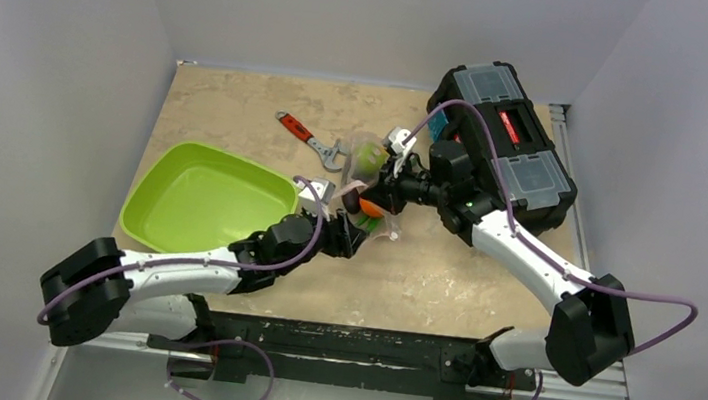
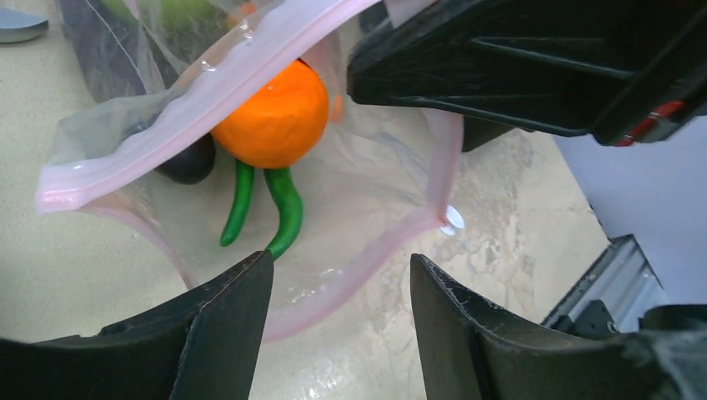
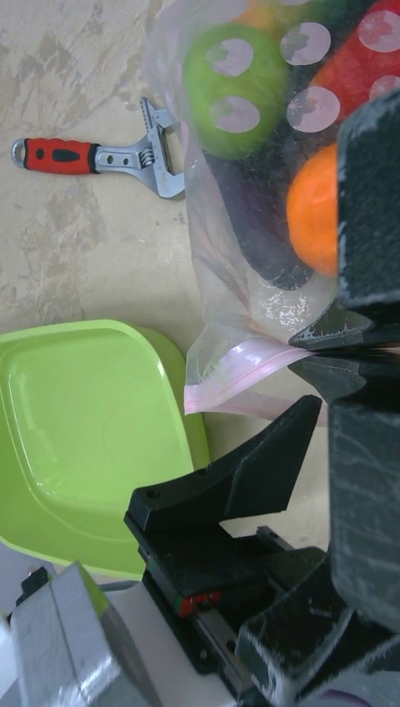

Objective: Open the zip-top bag and remove the fake food
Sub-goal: Pick up the fake fruit from the zipper food storage bag.

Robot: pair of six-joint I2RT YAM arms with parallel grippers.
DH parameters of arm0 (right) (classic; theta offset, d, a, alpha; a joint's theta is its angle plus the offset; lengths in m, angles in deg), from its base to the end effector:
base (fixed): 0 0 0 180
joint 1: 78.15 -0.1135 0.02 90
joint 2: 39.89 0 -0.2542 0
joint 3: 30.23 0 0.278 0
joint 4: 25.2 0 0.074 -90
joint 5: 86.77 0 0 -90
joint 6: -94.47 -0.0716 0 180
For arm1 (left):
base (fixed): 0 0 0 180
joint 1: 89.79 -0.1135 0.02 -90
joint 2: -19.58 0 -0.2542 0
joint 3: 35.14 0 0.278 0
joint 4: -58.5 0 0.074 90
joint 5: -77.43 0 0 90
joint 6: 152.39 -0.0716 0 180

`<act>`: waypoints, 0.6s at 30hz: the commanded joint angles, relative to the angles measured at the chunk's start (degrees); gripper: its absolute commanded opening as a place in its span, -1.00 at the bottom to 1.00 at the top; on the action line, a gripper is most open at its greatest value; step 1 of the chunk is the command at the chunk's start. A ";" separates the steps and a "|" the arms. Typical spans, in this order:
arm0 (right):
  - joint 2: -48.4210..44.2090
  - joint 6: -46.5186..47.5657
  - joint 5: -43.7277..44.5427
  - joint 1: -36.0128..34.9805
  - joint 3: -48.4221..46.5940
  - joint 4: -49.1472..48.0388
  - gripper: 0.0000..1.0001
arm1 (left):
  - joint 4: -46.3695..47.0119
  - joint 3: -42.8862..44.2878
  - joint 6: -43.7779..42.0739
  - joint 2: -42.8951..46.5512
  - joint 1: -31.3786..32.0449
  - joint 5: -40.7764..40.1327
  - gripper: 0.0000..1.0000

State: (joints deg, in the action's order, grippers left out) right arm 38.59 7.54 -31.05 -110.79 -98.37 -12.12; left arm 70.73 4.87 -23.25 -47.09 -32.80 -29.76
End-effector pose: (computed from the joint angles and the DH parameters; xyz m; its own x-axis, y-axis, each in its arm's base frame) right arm 0.2855 0.2308 0.2598 -0.2870 -0.2364 -0.9283 -0.8975 0.4050 0.1744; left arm 0.1843 -0.2448 0.1867 -0.5125 -0.3179 -0.7976 0.4147 0.7217 -0.5542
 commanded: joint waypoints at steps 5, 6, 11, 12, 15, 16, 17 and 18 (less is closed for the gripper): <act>0.36 -0.84 -1.23 0.67 0.27 -3.30 -1.00 | 10.87 4.86 -1.41 -9.04 -3.64 -1.27 0.21; 0.36 -0.87 -1.23 0.68 0.30 -3.28 -1.00 | 12.03 5.39 -1.41 -10.16 -3.91 -0.59 0.21; 0.66 -0.87 -0.83 0.77 0.16 -2.89 -1.00 | 14.25 8.29 -0.15 -15.61 -5.11 1.20 0.21; 0.77 -0.87 -0.65 0.80 0.07 -2.64 -1.00 | 14.83 8.58 0.26 -16.80 -5.38 1.47 0.22; 0.89 -0.96 -0.53 0.75 -0.04 -2.46 -1.00 | 16.62 8.61 2.04 -19.51 -5.89 1.28 0.25; 0.93 -0.91 -0.44 0.78 -0.04 -2.39 -1.00 | 17.46 8.42 2.37 -20.21 -5.86 0.92 0.25; 0.97 -0.83 -0.43 0.80 -0.04 -2.38 -1.00 | 17.99 8.21 2.92 -21.01 -5.98 0.30 0.27; 1.05 -0.85 -0.43 0.76 -0.04 -2.33 -1.00 | 17.96 8.08 3.55 -21.42 -6.00 -0.59 0.29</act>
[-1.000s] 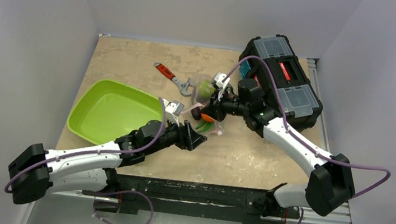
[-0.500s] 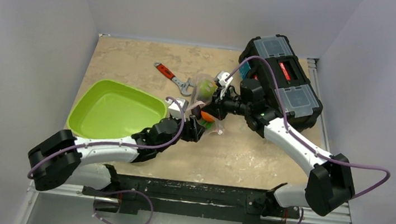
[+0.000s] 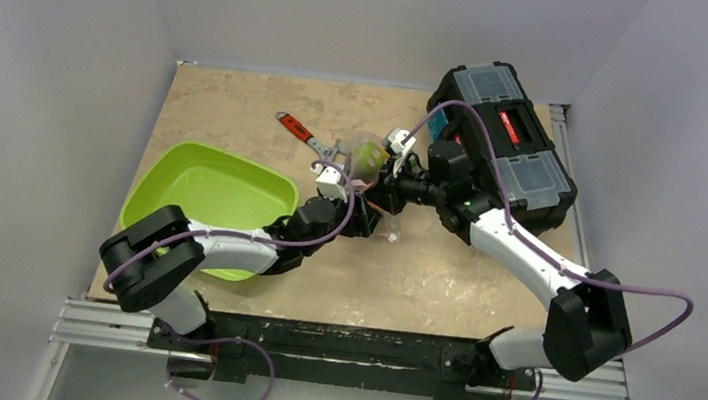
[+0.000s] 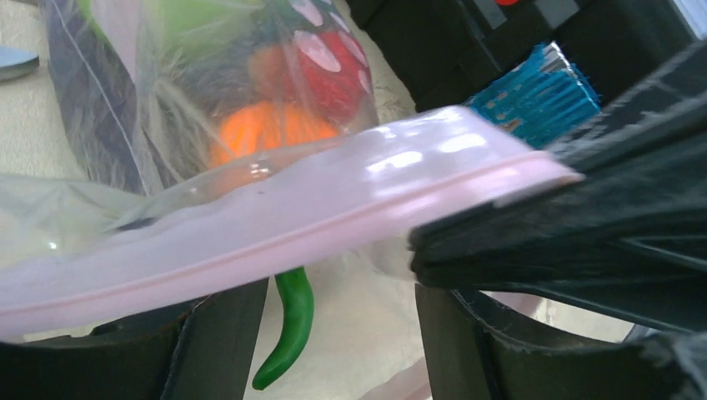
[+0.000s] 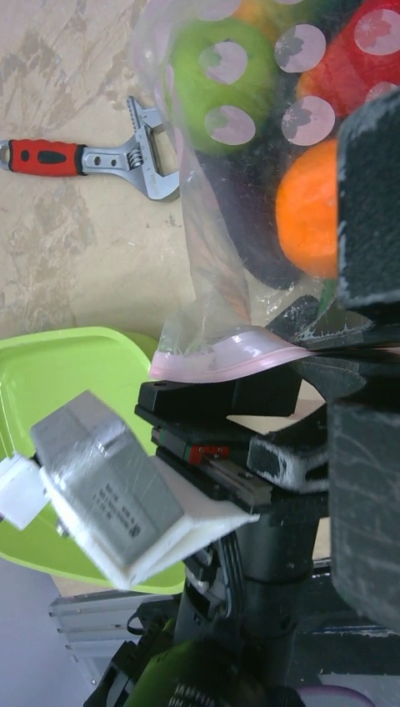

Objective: Open the zip-top bag and remove the fake food
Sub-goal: Pick up the fake fruit from the zipper food storage bag.

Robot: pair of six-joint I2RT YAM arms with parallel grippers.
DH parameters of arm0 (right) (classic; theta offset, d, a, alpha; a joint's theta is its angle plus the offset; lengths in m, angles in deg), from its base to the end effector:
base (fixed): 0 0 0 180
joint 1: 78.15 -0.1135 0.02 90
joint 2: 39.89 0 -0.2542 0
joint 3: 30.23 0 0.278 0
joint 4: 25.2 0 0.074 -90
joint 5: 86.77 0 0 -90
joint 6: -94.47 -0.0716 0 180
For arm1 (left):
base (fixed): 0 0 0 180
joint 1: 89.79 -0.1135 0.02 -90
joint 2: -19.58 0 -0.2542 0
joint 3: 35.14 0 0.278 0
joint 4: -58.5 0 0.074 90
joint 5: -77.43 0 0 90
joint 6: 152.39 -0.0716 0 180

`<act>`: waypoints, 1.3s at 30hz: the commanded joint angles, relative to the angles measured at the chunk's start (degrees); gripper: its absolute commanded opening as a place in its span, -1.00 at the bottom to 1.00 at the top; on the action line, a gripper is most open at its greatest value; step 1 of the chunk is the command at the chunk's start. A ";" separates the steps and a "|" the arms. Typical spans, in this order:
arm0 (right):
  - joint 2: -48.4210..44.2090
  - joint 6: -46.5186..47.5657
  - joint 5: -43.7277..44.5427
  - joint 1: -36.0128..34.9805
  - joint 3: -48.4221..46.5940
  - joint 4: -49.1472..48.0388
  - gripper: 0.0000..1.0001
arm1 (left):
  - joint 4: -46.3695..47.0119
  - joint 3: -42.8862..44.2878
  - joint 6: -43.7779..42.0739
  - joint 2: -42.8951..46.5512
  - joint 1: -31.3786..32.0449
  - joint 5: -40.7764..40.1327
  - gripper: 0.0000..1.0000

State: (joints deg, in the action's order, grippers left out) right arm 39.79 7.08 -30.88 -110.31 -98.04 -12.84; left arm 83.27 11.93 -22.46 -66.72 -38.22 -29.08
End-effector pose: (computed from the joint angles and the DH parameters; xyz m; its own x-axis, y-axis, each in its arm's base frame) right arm 0.2902 0.2299 0.2517 -0.3073 -0.2377 -0.9214 -0.8885 0.4183 0.1884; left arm 0.2379 -0.2671 0.1557 -0.4913 -0.3709 -0.7881 0.3452 0.7478 -0.5671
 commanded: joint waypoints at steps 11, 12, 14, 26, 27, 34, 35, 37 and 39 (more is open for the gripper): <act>-0.84 0.11 -0.08 0.46 -1.01 -1.06 -1.00 | 1.71 1.33 10.88 -3.43 -1.38 -7.81 0.40; -0.72 0.09 0.00 0.45 -0.99 -0.92 -1.00 | 0.99 1.62 11.74 -3.51 -1.45 -8.42 0.43; -0.43 -0.01 -0.05 0.48 -1.05 -0.94 -1.00 | -1.11 2.61 13.40 -3.84 -1.52 -8.96 0.46; -0.14 0.28 0.01 0.53 -0.90 -0.89 -1.00 | -10.92 5.65 27.44 -4.47 -2.31 -13.15 0.36; -0.14 0.29 -0.04 0.52 -0.90 -0.87 -1.00 | -10.83 5.83 27.63 -4.61 -2.53 -13.12 0.36; -0.22 0.68 0.10 0.65 -0.82 -0.49 -1.00 | -11.05 9.41 30.14 -8.31 -4.32 -10.03 0.41; -0.16 0.77 0.04 0.68 -0.77 -0.44 -1.00 | -11.33 9.95 30.89 -8.70 -4.36 -9.79 0.41; 0.08 0.90 0.01 0.67 -0.89 -0.26 -1.00 | -12.83 11.07 32.43 -9.73 -4.46 -9.67 0.41; 0.28 0.99 -0.06 0.70 -0.94 -0.12 -1.00 | -15.47 12.45 34.88 -11.06 -4.54 -10.22 0.41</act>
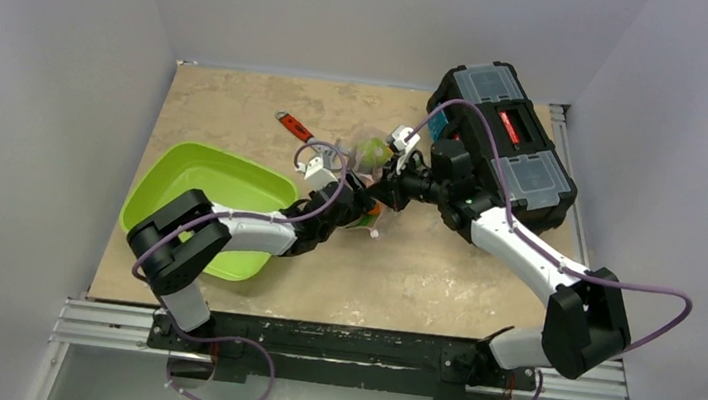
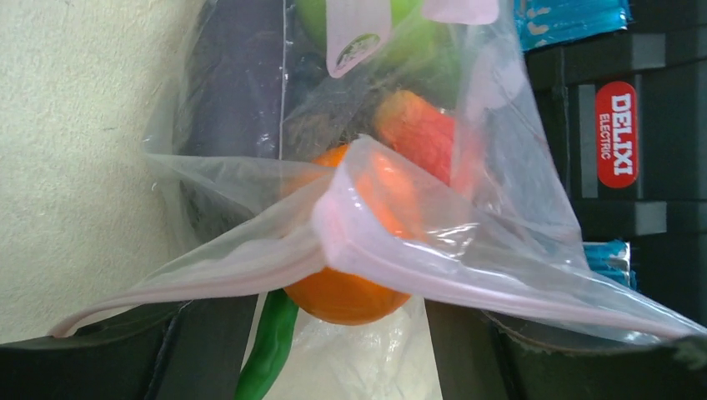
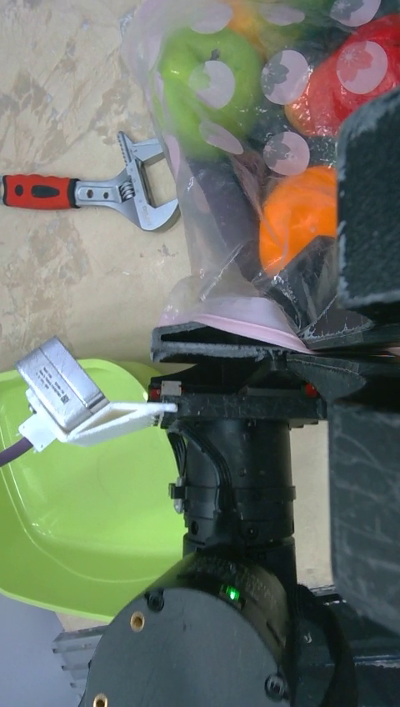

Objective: Open the zip-top bag and remove the fake food
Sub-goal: Pick up the fake fruit from the zipper food storage bag.

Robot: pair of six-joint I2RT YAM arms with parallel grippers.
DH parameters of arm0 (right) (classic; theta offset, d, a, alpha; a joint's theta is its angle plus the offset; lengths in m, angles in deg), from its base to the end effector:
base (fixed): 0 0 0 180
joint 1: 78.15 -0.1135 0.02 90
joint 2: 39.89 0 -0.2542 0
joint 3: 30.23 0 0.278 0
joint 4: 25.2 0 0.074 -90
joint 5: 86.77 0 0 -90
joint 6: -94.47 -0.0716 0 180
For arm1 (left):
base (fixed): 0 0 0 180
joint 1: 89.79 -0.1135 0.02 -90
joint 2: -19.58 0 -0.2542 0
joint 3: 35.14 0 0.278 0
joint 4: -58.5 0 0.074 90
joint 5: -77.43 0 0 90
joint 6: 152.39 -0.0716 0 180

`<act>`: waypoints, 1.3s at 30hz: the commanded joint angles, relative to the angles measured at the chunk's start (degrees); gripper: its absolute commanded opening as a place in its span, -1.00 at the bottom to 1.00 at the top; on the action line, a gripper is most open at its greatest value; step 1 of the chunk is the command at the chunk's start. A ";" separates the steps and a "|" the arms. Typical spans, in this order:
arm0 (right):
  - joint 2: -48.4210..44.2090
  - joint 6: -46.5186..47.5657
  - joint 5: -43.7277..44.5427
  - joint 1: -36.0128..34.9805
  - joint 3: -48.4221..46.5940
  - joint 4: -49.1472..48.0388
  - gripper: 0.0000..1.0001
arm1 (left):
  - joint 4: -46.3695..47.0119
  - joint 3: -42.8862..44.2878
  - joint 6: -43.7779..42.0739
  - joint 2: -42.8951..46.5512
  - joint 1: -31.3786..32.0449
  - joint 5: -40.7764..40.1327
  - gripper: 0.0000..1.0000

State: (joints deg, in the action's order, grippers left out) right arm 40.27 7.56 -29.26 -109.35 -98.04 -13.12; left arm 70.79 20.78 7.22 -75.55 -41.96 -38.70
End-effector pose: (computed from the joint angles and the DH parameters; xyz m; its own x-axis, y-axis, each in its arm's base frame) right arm 0.2970 0.2248 0.2489 -0.3071 -0.2392 -0.9211 -0.8731 0.4559 0.1728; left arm 0.2794 -0.2615 0.1283 -0.4825 -0.7209 -0.4976 -0.1449 0.6259 -0.7663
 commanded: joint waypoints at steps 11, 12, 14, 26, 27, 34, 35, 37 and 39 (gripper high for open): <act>2.52 0.99 0.17 0.11 -1.53 1.79 -1.00 | -11.73 11.61 12.04 -9.04 -1.22 -2.17 0.30; 2.52 0.97 0.15 0.13 -1.54 1.81 -1.00 | -11.70 11.72 12.99 -9.47 -1.35 -2.31 0.28; 2.47 1.08 0.15 0.24 -1.51 1.86 -1.00 | -10.80 11.59 14.47 -10.30 -1.79 -1.98 0.26; 1.82 1.67 -0.81 2.49 -1.27 2.13 -1.00 | 2.87 4.59 10.90 -8.54 -3.19 1.71 -1.00; 1.70 1.80 -0.71 2.61 -1.25 2.10 -1.00 | 3.14 4.01 10.11 -7.73 -3.19 2.42 -1.00; 1.88 3.22 0.88 3.23 -1.21 2.62 -1.00 | 2.66 0.82 6.09 -1.55 -3.19 9.42 -1.00; 1.99 3.42 1.03 3.23 -1.17 2.73 -1.00 | 2.29 0.68 5.58 -0.81 -3.19 10.20 -1.00; 2.23 4.16 1.24 3.17 -1.16 2.95 -1.00 | 1.33 0.50 4.47 0.52 -3.19 11.37 -1.00; 2.27 4.96 1.30 3.16 -1.12 3.08 -1.00 | 1.02 0.11 3.75 1.55 -3.19 12.29 -1.00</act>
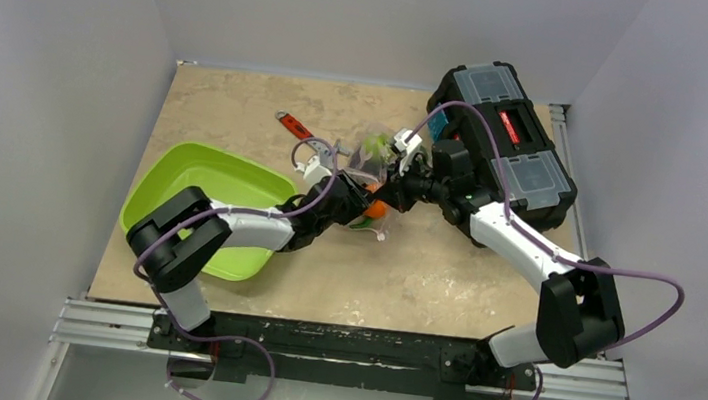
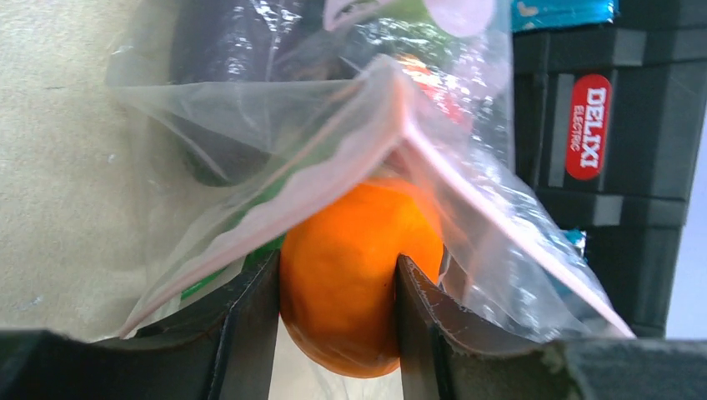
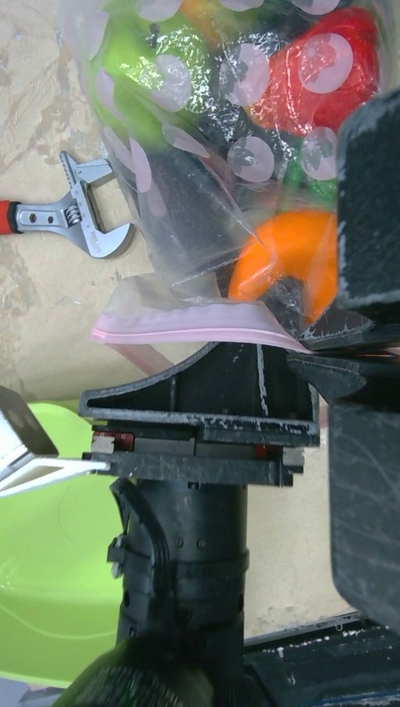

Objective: Open the zip-top bag and remove the fake food
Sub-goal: Pick up the fake fruit from the zipper food storage bag.

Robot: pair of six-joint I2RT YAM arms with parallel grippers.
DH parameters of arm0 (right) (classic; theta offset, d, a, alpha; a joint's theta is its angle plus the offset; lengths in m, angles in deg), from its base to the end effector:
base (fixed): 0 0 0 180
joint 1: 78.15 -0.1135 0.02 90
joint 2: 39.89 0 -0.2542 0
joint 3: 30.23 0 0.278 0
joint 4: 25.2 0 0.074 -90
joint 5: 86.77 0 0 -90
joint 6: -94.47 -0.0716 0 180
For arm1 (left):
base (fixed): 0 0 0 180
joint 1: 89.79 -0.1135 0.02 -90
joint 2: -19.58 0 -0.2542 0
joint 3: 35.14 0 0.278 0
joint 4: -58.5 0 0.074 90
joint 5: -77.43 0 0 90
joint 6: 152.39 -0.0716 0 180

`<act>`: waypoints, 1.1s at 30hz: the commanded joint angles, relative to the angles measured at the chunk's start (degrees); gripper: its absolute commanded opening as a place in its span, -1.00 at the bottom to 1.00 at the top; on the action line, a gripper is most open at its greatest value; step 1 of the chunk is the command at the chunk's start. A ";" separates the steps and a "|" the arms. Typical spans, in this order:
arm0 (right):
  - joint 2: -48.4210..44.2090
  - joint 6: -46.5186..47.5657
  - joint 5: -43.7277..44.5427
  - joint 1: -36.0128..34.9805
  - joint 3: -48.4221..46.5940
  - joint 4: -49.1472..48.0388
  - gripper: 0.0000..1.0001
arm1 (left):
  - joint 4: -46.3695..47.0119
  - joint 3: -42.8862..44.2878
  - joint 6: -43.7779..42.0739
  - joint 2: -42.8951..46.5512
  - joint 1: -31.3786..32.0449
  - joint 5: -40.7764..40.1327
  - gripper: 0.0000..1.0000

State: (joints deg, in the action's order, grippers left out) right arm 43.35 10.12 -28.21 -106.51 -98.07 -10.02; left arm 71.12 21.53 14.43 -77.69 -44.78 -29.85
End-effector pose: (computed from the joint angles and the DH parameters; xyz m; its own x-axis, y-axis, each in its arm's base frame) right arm 0.3117 0.2107 0.2234 -0.3667 -0.2934 -0.8829 -0.8406 0.5111 0.1793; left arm 0.2900 -0.2601 0.1179 -0.5526 -0.7623 -0.3370 -0.2113 0.5193 -0.8281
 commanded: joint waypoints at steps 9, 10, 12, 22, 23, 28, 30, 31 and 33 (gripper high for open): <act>-1.35 6.51 -1.78 0.94 -0.90 1.42 -1.00 | 0.66 -3.76 -5.51 7.25 -0.38 7.07 -1.00; -1.59 6.75 -2.13 1.06 -0.81 1.45 -1.00 | 0.35 -4.15 -5.86 7.80 -0.37 7.41 -1.00; -1.89 7.35 -3.09 1.26 -0.68 1.72 -1.00 | 0.08 -4.93 -7.05 9.12 -0.37 7.96 -1.00; -2.37 13.03 -9.53 1.83 -1.14 5.34 -1.00 | -5.51 -6.96 -14.00 17.37 -0.37 9.46 -1.00; -2.52 13.47 -9.97 1.95 -1.13 5.63 -1.00 | -6.11 -7.21 -14.38 17.98 -0.37 9.76 -1.00; -2.68 14.29 -11.35 2.35 -1.05 6.11 -1.00 | -6.92 -9.57 -16.72 21.44 -0.34 11.29 -1.00; -2.67 14.67 -11.63 2.48 -1.05 6.35 -1.00 | -7.50 -10.23 -17.66 22.97 -0.32 11.57 -1.00; -2.73 14.90 -11.78 2.46 -1.12 6.56 -1.00 | -7.74 -10.54 -18.27 23.77 -0.36 11.83 -1.00; -2.76 15.16 -12.20 2.59 -1.15 6.75 -1.00 | -8.43 -11.28 -19.55 25.66 -0.37 12.32 -1.00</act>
State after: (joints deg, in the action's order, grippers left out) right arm 42.33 23.41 -37.50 -104.26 -98.07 -3.77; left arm 63.03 11.36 -0.98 -56.14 -44.78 -19.16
